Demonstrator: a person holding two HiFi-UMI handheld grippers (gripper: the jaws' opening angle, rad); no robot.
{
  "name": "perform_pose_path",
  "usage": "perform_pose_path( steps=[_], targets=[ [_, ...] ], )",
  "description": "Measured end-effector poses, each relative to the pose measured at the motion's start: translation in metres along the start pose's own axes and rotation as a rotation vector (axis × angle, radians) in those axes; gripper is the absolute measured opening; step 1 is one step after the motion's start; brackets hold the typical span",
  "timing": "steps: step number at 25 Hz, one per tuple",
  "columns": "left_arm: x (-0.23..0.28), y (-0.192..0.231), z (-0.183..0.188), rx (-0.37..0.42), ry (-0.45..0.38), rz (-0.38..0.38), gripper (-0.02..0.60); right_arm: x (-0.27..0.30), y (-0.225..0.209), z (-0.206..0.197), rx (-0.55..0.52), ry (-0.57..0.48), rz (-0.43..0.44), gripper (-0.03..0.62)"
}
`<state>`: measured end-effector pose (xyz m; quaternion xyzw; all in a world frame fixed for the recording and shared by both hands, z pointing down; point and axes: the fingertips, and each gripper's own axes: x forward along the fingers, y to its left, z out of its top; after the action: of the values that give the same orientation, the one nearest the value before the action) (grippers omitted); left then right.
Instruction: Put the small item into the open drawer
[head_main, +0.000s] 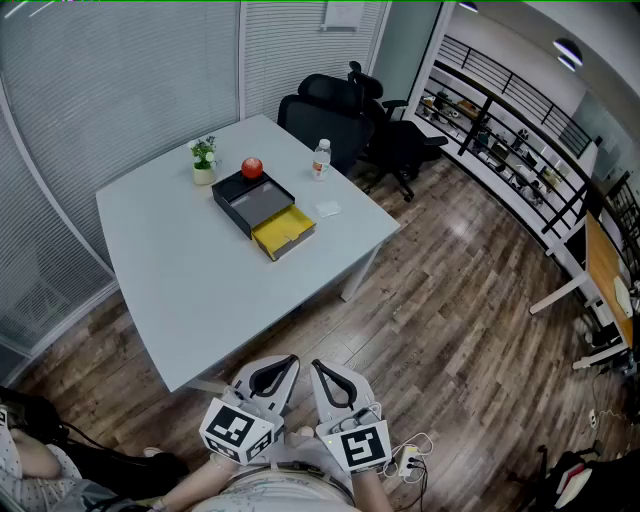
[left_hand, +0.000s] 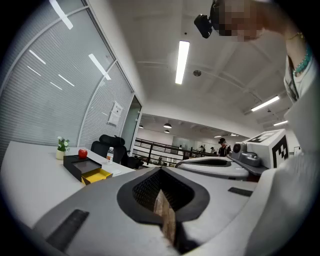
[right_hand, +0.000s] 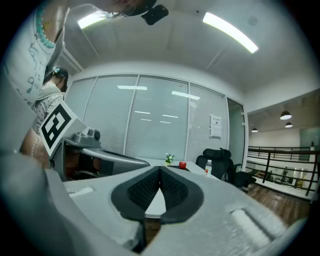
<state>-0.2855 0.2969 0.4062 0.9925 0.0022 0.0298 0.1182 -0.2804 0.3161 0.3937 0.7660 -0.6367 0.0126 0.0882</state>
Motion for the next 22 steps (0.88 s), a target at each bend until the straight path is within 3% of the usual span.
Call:
perform_pose_path(
  steps=[16,22],
  targets=[
    [0.016,-0.04,-0.018,-0.006,0.009,0.023,-0.003,-0.041,-0.025,-0.013,0.0,-0.016,0.003,0.003],
    [0.033,-0.033,-0.023,-0.024,0.017,0.03,-0.003,-0.035,-0.042,-0.019,-0.018,-0.009,0.006,0.003]
  ],
)
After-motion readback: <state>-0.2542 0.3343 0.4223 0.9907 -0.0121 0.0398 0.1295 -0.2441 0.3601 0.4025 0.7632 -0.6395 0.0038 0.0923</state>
